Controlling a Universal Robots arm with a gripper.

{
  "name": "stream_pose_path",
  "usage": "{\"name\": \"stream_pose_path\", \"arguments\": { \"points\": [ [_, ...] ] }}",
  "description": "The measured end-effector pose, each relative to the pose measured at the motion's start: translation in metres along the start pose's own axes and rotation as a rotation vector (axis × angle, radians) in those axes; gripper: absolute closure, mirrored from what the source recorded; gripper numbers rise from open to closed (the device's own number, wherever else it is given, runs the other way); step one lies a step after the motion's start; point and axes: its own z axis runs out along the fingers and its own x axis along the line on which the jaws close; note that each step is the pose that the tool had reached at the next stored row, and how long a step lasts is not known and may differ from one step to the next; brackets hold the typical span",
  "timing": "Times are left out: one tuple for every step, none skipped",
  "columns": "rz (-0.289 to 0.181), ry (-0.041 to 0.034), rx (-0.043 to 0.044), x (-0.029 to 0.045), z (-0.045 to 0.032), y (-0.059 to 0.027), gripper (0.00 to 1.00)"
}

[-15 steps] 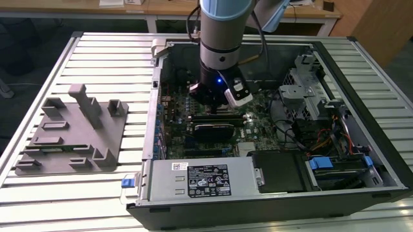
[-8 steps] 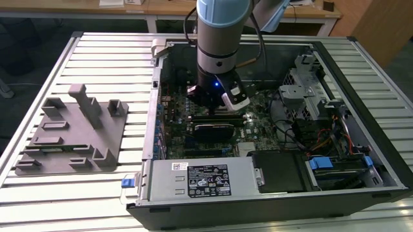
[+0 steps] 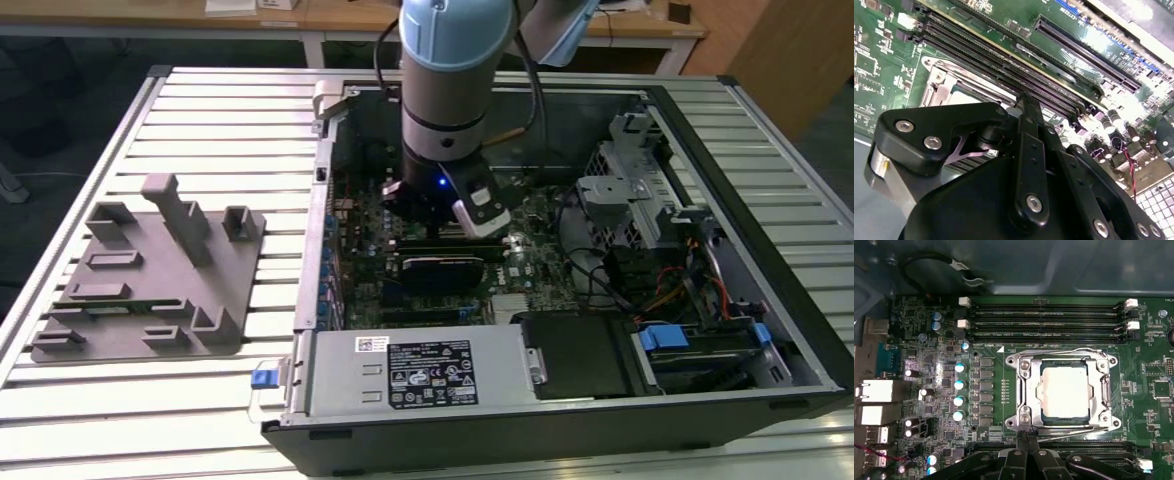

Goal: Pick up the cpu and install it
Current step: 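Install the second cpu locking lever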

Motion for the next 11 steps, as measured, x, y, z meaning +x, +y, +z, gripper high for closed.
{"name": "stream_pose_path", "arguments": {
  "points": [
    [0.0,0.0002,-0.004,0.0007,0.0001,-0.0012,0.89],
    [0.0,0.0003,-0.0067,0.0014,0.0003,-0.0022,0.89],
    [0.0,0.0003,-0.0086,0.0019,0.0007,-0.0031,0.89],
    [-0.001,0.0003,-0.011,0.0024,0.0011,-0.0039,0.89],
    [-0.001,0.0003,-0.0129,0.0029,0.0016,-0.0047,0.89],
    [-0.001,0.0004,-0.0153,0.0035,0.002,-0.0053,0.89],
    [-0.001,0.0004,-0.0188,0.0042,0.0024,-0.006,0.89],
    [-0.001,0.0005,-0.0237,0.0049,0.0027,-0.0065,0.89],
    [-0.001,0.0006,-0.0326,0.0058,0.0031,-0.007,0.89],
    [-0.001,0.0008,-0.0428,0.0066,0.0033,-0.0075,0.89],
    [0.0,0.0009,-0.052,0.0075,0.0035,-0.0079,0.89]
  ]
}}
